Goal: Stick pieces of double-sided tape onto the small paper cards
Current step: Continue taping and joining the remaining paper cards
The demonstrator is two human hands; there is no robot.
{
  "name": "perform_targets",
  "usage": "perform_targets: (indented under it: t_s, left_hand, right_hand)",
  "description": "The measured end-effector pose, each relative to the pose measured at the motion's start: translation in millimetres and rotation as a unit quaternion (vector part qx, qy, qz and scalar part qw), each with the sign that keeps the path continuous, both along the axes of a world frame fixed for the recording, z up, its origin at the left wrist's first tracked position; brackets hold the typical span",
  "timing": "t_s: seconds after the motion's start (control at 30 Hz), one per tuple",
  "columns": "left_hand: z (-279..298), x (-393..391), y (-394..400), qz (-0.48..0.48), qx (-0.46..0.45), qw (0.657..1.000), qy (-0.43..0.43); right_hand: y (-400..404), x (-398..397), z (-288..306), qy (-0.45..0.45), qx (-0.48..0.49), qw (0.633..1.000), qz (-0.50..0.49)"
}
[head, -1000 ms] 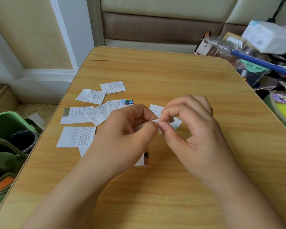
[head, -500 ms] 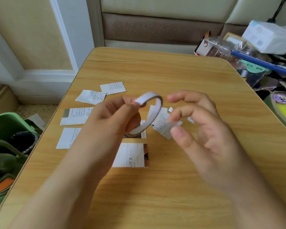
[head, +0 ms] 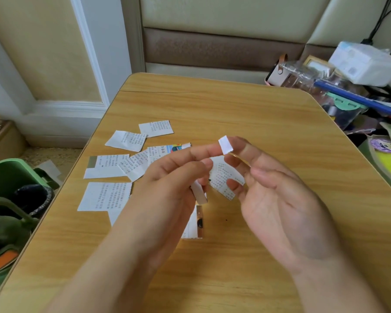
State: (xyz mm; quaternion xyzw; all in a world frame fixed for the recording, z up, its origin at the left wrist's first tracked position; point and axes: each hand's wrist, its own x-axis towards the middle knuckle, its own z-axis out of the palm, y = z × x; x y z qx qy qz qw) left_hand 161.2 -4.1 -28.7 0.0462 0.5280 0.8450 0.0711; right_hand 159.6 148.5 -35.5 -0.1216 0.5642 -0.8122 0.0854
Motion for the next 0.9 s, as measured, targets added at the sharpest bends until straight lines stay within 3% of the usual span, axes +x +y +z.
perform_targets:
  t_s: [0.17, 0.33, 0.53, 0.9]
  left_hand:
    - [1.7, -0.6, -1.8, -0.023, 0.054, 0.998, -0.036]
    - [3.3, 0.0, -3.6, -0.061, 0.093, 0.991, -0.072]
    - [0.8, -0.7, -4.0, -0.069, 0.126, 0.984, -0.104]
    - [0.8, -1.9, -4.8, -0.060, 0.123, 0.983, -0.120]
  right_hand:
    - [-0.5, 1.5, -1.1, 0.037, 0.035, 0.999, -0.012]
    - [2.0, 1.5, 1.1, 0.118, 0.178, 0.974, -0.076]
    - [5.4, 1.6, 2.2, 0.201, 0.332, 0.911, -0.139]
    - [8.9, -1.5, -4.0, 0.290, 0.440, 0.825, -0.204]
